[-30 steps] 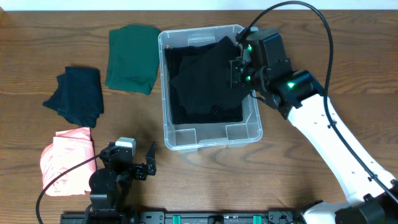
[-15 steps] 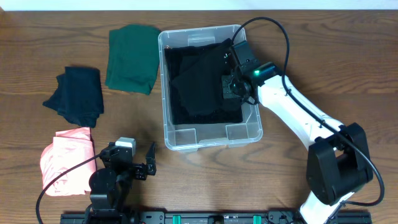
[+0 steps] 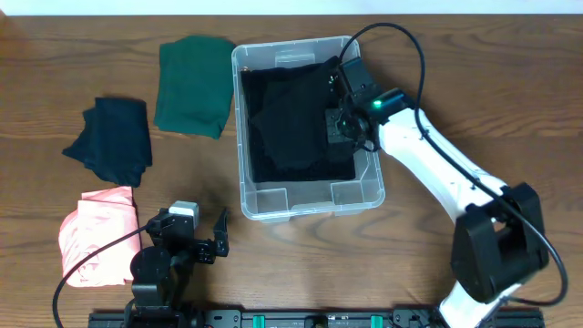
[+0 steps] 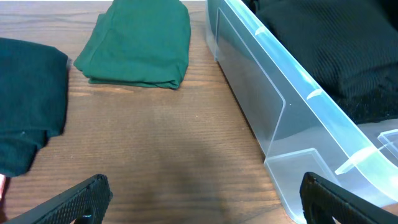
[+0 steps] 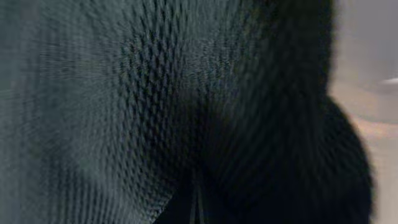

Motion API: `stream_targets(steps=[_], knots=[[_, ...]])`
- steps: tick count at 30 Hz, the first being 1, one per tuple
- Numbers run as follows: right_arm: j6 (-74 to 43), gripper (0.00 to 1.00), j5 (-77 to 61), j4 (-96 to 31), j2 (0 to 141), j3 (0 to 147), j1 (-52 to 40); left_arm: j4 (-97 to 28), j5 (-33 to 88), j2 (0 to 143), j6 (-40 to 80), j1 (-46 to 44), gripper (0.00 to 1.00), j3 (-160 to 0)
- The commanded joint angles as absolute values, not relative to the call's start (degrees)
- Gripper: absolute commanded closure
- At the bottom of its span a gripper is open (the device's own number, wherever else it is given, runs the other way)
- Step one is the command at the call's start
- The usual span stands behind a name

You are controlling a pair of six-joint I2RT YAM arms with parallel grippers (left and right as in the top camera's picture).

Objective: Pack container
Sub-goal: 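Press and spread the garment flat inside the bin with the right gripper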

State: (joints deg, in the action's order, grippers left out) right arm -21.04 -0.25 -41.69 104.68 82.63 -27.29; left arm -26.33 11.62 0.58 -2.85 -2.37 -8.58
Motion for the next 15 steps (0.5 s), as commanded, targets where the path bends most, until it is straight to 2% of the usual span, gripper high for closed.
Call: stream_targets(steps=[1,7,11,15], knots=[[-18.5,0.99,2.9,-38.9,96.8,85.5,-27.1,-26.3,11.4,0.3,-3.1,-2.4,0.02,-7.5],[-18.2,0.99,4.1,-34.0,93.5,85.4,-27.0,-26.3,11.4,0.3,-3.1,-2.4,0.02,-7.5],[-18.5,0.99,10.2,-34.1,97.6,85.3,-26.9,-26.3,11.4,0.3,-3.1,-2.4,0.02,-7.5],[-20.3,0.99,10.5,-34.3,103.9,85.3,-26.6,-26.3,11.4,0.3,-3.1,-2.4,0.02,-7.5]])
